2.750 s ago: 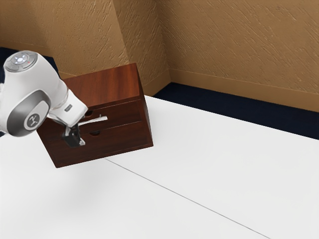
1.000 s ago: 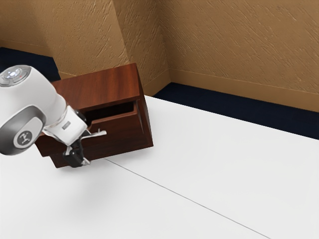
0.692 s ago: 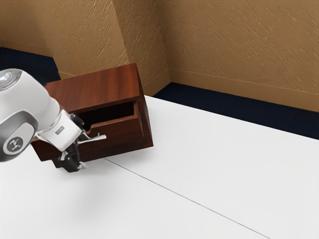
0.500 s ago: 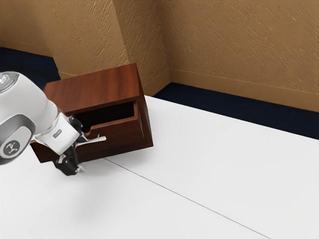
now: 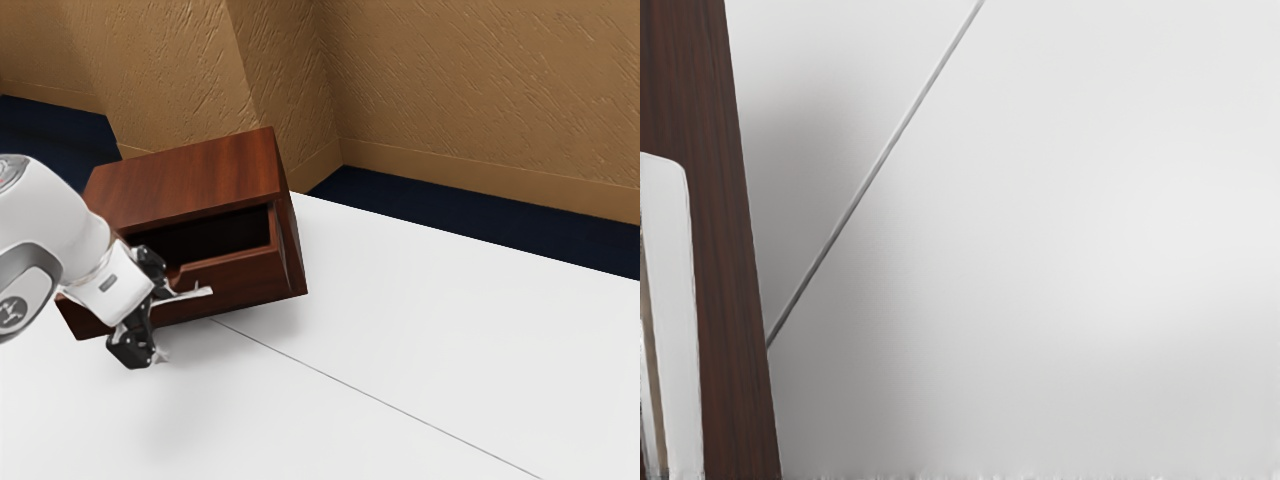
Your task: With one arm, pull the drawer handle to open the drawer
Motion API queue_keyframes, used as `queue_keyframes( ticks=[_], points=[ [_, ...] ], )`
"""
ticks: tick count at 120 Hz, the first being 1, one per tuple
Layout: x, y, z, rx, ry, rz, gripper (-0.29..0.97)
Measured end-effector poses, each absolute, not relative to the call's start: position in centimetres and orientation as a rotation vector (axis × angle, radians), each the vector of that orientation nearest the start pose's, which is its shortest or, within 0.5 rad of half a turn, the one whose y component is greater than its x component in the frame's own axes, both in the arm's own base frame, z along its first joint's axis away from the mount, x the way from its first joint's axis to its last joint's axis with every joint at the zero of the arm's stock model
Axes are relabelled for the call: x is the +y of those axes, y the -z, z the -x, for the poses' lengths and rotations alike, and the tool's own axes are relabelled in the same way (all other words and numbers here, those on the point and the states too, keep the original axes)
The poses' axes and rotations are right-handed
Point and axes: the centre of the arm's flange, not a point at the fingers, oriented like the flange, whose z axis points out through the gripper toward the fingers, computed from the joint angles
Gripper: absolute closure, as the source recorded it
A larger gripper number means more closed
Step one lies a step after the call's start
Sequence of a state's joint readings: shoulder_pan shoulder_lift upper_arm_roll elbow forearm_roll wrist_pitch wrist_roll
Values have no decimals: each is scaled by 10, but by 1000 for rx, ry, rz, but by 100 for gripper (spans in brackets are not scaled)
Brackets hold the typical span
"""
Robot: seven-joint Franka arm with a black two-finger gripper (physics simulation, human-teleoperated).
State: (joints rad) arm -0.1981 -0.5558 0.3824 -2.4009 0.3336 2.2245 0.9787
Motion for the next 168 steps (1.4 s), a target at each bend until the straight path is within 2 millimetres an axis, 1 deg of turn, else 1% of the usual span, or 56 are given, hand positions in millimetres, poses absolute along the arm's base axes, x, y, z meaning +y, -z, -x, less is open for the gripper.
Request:
queue_keyframes(
  ticks=[6, 29, 47, 73, 95, 124, 168],
  points=[
    [106, -534, -411, 1328, 356, 2523, 0],
    [102, -534, -400, 1344, 356, 2530, 2],
    [100, -535, -395, 1352, 357, 2533, 2],
    [100, -537, -392, 1350, 349, 2531, 4],
    [101, -539, -391, 1344, 340, 2532, 3],
    [104, -546, -390, 1331, 346, 2519, 1],
    [103, -552, -387, 1322, 365, 2520, 0]
  ],
)
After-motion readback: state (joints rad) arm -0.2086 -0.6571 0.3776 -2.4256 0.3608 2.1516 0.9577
